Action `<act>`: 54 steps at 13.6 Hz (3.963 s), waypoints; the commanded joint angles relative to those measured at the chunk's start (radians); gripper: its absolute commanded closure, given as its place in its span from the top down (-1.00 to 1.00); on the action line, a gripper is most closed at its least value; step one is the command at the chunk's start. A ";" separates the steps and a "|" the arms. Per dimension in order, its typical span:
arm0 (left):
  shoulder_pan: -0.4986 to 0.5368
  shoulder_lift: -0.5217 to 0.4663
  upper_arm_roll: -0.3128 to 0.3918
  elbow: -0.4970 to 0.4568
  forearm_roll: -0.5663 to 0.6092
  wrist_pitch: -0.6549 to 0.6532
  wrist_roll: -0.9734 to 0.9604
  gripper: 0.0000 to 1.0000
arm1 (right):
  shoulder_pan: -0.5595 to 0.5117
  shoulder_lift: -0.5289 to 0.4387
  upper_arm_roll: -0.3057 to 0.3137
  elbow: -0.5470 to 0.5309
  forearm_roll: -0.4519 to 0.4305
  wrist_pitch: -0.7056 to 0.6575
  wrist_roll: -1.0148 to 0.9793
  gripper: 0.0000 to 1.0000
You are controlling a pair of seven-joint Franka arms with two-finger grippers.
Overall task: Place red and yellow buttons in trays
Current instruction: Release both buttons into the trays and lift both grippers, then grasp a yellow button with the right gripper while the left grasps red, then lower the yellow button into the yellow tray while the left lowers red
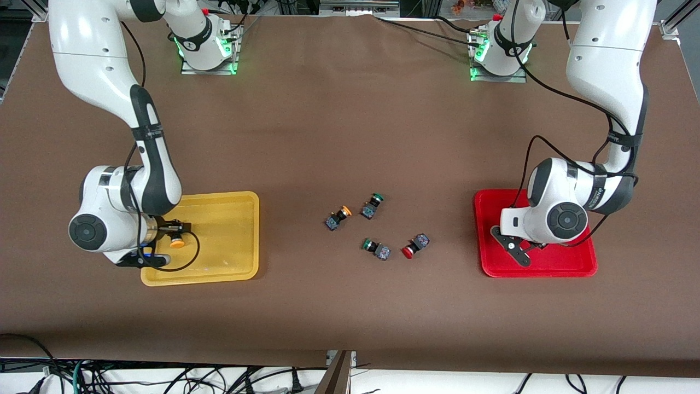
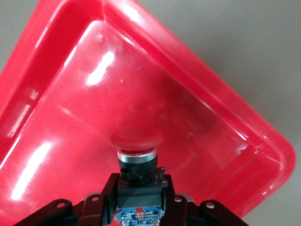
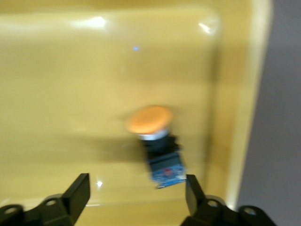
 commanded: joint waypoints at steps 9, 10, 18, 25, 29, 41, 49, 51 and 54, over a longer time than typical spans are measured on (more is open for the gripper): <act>0.012 -0.060 -0.072 0.013 0.010 -0.015 0.021 1.00 | 0.265 0.019 0.168 0.088 -0.022 0.169 -0.252 1.00; 0.012 -0.069 -0.100 0.024 0.010 -0.015 0.018 1.00 | 0.284 0.044 0.173 0.088 -0.072 0.217 -0.268 1.00; -0.066 0.139 -0.203 0.274 -0.203 0.008 0.018 1.00 | 0.413 0.098 0.174 0.088 -0.126 0.398 -0.442 1.00; -0.151 0.199 -0.201 0.190 -0.197 0.321 -0.040 1.00 | 0.413 0.160 0.176 0.077 -0.121 0.519 -0.703 1.00; -0.146 0.203 -0.203 0.187 -0.197 0.311 -0.031 -0.39 | 0.413 0.157 0.183 0.077 -0.115 0.518 -0.745 1.00; 0.025 -0.015 -0.100 0.205 -0.015 -0.178 0.069 -0.54 | 0.428 0.174 0.203 0.080 -0.125 0.522 -0.777 -0.45; 0.253 0.084 -0.102 0.190 0.033 -0.051 0.306 -0.18 | 0.207 0.095 0.202 0.088 -0.054 0.388 -0.769 -0.83; 0.259 0.089 -0.108 0.191 0.031 -0.051 0.310 0.89 | 0.163 0.053 0.194 0.088 -0.046 0.311 -0.762 -0.83; 0.248 0.074 -0.114 0.191 0.033 -0.067 0.308 1.00 | 0.074 0.012 0.173 0.086 -0.040 0.164 -0.754 -0.83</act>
